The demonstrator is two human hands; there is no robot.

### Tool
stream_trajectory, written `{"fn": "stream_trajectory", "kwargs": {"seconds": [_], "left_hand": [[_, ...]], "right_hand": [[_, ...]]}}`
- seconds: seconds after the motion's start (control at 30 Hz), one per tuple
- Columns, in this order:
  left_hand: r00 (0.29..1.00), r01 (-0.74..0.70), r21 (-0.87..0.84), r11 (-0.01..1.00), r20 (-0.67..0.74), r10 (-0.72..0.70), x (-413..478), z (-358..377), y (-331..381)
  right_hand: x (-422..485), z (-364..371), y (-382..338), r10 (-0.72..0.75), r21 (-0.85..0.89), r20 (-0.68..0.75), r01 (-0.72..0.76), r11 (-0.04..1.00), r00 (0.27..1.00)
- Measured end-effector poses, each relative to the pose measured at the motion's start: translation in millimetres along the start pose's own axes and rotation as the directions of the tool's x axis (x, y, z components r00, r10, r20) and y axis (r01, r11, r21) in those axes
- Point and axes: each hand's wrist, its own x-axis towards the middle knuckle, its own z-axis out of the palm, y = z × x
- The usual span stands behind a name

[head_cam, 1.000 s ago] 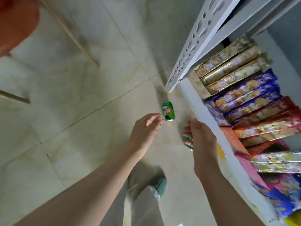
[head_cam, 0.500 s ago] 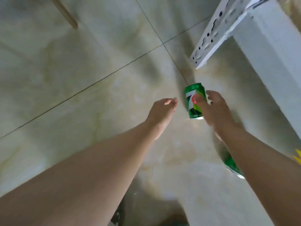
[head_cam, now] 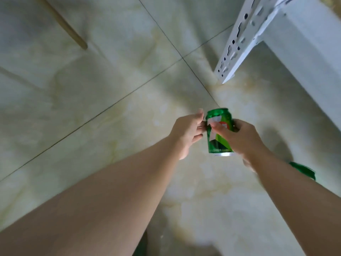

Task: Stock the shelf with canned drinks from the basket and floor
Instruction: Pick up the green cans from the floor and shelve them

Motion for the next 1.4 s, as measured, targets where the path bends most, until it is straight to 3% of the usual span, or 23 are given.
{"fn": "stream_trajectory", "kwargs": {"seconds": [0.23, 0.4, 0.6, 0.73, 0.97, 1.17, 1.4], "left_hand": [[0.993, -0.075, 0.057, 0.996, 0.098, 0.069, -106, -7, 70], [0.963, -0.191, 0.11, 0.975, 0.215, 0.165, -219, -1, 165], [0.904, -0.388, 0.275, 0.88, 0.301, 0.305, -374, -4, 291], [0.849, -0.516, 0.414, 0.75, 0.358, 0.387, -489, 0, 376], [0.802, -0.597, 0.664, 0.45, 0.483, 0.351, -684, 17, 484], [0.757, -0.648, 0.728, 0.223, 0.587, 0.286, -840, 26, 529], [0.642, -0.717, 0.696, -0.038, 0.681, 0.351, -1002, 63, 556]], "right_hand": [[-96, -46, -92, -0.039, 0.186, 0.142, 0.012, 0.982, 0.989], [-179, -87, -193, -0.102, 0.265, 0.239, 0.036, 0.963, 0.966], [-287, -120, -324, -0.225, 0.422, 0.243, 0.106, 0.901, 0.944], [-371, -146, -418, -0.342, 0.378, 0.24, 0.237, 0.895, 0.908], [-527, -186, -536, -0.51, 0.444, 0.249, 0.371, 0.815, 0.823], [-653, -214, -601, -0.69, 0.411, 0.198, 0.58, 0.703, 0.696], [-779, -260, -651, -0.836, 0.386, 0.058, 0.76, 0.523, 0.546]]}}
